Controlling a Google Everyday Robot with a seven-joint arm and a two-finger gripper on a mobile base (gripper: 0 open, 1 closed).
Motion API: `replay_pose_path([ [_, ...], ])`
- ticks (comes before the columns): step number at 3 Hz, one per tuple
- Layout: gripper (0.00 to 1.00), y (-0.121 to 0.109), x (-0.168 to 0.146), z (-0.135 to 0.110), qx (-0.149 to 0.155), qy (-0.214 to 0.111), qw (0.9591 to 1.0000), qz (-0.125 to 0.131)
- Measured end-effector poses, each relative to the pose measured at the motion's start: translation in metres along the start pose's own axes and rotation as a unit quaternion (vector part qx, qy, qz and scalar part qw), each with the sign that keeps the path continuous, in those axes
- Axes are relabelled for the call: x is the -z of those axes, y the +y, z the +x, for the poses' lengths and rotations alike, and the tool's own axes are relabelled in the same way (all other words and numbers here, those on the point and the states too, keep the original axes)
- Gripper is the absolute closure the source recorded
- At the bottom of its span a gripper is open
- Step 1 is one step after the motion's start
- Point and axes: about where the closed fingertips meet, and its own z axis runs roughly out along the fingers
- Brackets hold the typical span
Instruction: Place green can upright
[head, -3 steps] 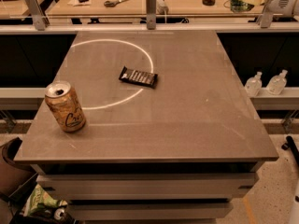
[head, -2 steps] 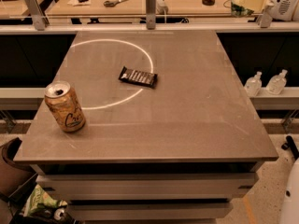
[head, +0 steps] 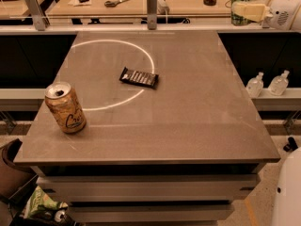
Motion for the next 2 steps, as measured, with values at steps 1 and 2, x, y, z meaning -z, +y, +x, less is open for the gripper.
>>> replay_pose_path([
  [1, 1.00, -0.0050, 0.0050, 0.0074, 0.020, 0.008, 0.9997, 0.007],
  [2, 1.00, -0.0075, 0.0091, 0.0129, 0.043, 0.018, 0.9987, 0.019],
])
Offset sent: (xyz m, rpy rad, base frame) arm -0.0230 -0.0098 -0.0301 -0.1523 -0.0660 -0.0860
